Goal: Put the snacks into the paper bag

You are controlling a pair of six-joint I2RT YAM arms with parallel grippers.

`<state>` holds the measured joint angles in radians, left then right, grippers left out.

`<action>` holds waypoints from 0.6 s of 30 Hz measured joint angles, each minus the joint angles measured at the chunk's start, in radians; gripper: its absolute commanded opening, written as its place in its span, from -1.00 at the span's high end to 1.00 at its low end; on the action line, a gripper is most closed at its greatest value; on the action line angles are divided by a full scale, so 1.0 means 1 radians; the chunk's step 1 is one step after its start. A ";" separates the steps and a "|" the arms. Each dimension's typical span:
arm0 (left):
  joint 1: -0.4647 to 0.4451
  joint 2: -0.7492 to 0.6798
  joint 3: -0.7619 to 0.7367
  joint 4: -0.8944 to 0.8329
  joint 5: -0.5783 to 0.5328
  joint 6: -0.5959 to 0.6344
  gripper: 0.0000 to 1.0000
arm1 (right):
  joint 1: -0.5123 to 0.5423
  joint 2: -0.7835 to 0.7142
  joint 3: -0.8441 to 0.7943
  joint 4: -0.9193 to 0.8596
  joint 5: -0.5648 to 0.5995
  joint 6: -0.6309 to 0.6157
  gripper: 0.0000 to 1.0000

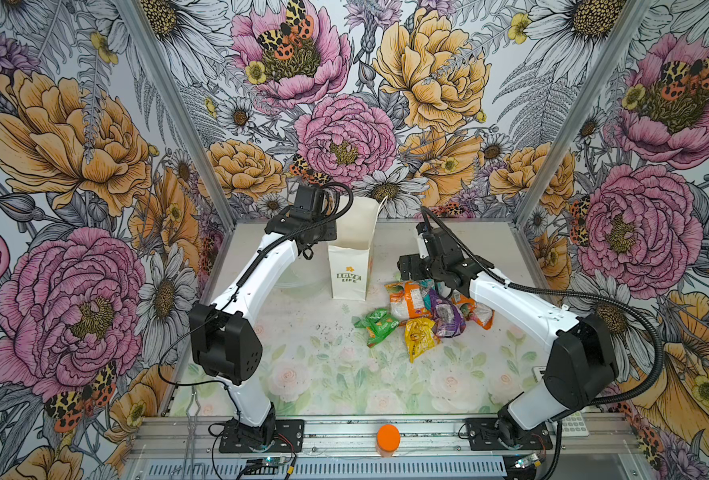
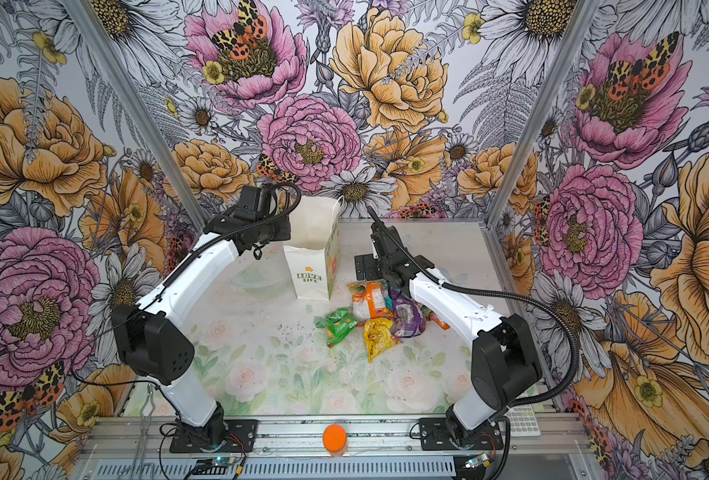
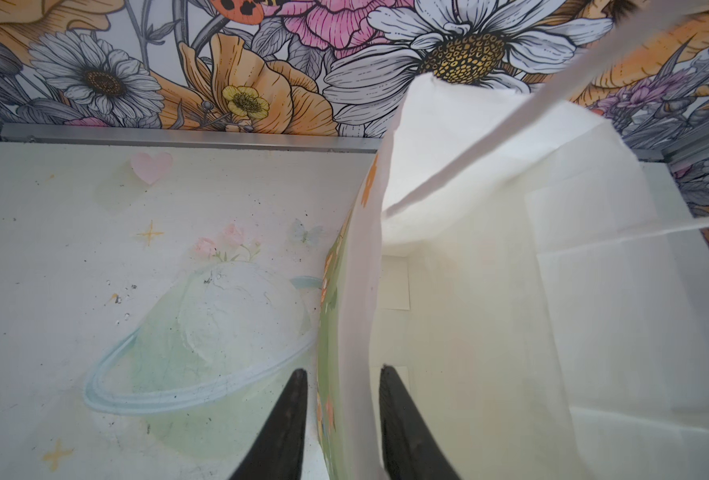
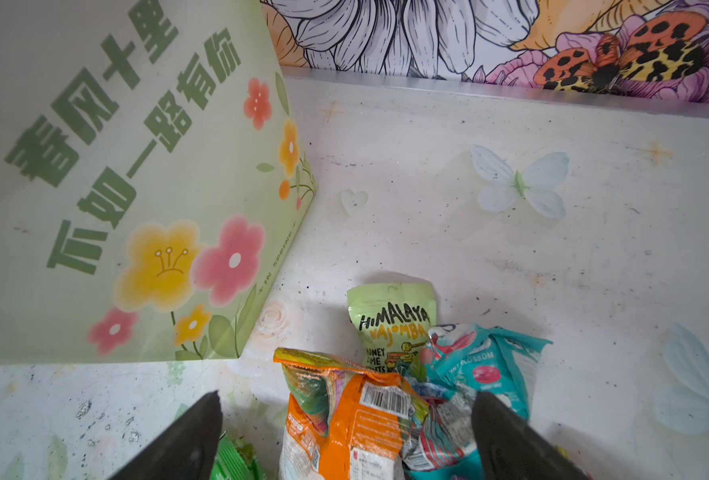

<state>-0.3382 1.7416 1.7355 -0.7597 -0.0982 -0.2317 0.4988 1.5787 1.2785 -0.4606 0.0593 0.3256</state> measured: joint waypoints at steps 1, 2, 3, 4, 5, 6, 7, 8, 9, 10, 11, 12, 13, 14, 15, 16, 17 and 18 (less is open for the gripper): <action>0.000 0.000 0.000 0.000 0.000 0.000 0.52 | 0.000 0.000 0.000 0.000 0.000 0.000 -0.91; 0.000 0.001 0.000 0.000 0.000 -0.001 0.53 | 0.000 0.000 0.000 0.000 0.000 0.000 -0.91; 0.000 0.002 0.001 0.000 0.000 0.000 0.54 | 0.000 0.000 0.000 0.000 0.000 0.000 -0.91; 0.000 0.002 0.002 0.000 0.001 0.000 0.54 | 0.000 0.000 0.000 0.000 0.000 0.000 -0.91; 0.000 0.003 0.002 0.000 0.001 0.000 0.55 | 0.000 0.000 0.000 0.000 0.000 0.000 -0.90; 0.000 0.003 0.004 -0.001 0.001 -0.001 0.57 | 0.000 0.000 0.000 0.000 0.000 0.000 -0.91; 0.000 0.005 0.007 -0.001 0.001 0.000 0.57 | 0.000 0.000 0.000 0.000 0.000 0.000 -0.91; 0.000 0.007 0.011 -0.002 0.001 0.000 0.58 | 0.000 0.000 -0.001 0.000 0.000 0.000 -0.90; 0.000 0.008 0.016 -0.002 0.001 0.000 0.59 | 0.000 0.000 -0.001 0.000 0.000 0.000 -0.90; 0.000 0.009 0.019 -0.002 0.001 0.000 0.62 | 0.000 0.000 -0.001 0.000 0.000 0.000 -0.90; 0.000 0.009 0.020 -0.002 0.001 0.000 0.64 | 0.000 0.000 -0.001 0.000 0.000 0.000 -0.90; 0.000 0.009 0.022 -0.003 0.001 0.000 0.66 | 0.000 0.000 -0.001 0.000 0.000 0.000 -0.90; 0.000 0.009 0.024 -0.003 0.001 -0.001 0.68 | 0.000 0.000 -0.001 0.000 0.000 0.000 -0.90; 0.000 0.009 0.024 -0.003 0.001 -0.001 0.70 | 0.000 0.000 -0.001 0.000 0.000 0.000 -0.90; 0.000 0.009 0.025 -0.003 0.001 0.000 0.70 | 0.000 0.000 -0.001 0.000 0.000 0.000 -0.90; 0.000 0.009 0.025 -0.003 0.001 0.000 0.71 | 0.000 0.000 -0.001 0.000 0.000 0.000 -0.90; 0.000 0.009 0.026 -0.003 0.001 0.000 0.71 | 0.000 0.000 -0.001 0.000 0.000 0.000 -0.90; 0.000 0.009 0.026 -0.003 0.001 0.000 0.71 | 0.000 0.000 -0.001 0.000 0.000 0.000 -0.90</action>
<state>-0.3382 1.7508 1.7618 -0.7631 -0.0975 -0.2321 0.4988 1.5787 1.2778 -0.4606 0.0593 0.3256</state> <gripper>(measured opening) 0.146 0.953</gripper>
